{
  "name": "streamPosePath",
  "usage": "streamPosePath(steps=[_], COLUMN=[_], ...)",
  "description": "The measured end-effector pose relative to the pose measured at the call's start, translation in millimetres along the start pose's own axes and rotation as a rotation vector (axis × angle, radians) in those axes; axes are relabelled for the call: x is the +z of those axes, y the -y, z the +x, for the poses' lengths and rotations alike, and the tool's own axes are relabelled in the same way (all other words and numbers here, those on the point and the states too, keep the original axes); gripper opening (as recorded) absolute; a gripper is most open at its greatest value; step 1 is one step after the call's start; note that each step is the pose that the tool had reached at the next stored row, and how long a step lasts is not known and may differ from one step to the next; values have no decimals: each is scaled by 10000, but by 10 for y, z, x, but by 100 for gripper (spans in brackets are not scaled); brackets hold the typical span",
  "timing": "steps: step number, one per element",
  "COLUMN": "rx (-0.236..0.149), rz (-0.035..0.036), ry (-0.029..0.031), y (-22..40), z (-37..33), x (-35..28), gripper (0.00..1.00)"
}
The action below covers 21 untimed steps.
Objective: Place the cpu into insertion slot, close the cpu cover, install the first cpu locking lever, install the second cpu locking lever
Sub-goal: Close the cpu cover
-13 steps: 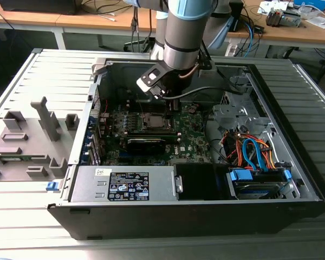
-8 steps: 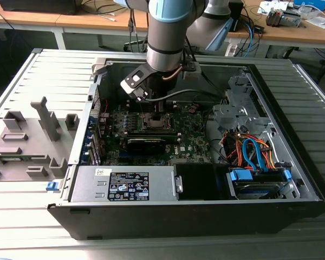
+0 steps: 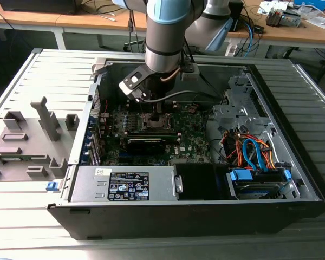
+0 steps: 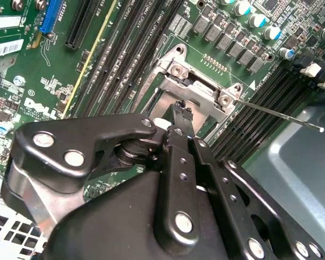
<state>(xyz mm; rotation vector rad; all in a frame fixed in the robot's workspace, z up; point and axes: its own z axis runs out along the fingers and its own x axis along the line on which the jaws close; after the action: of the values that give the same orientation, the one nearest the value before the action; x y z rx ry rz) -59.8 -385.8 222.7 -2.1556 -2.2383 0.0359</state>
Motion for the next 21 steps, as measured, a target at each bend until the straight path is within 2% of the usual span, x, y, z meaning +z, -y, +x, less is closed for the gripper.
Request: streamPosePath(steps=[13, 21], rx=[1, -1], rz=[-1, -1], ry=[0, 0], y=[14, 60], z=[0, 2], x=[30, 47], gripper=[11, 11])
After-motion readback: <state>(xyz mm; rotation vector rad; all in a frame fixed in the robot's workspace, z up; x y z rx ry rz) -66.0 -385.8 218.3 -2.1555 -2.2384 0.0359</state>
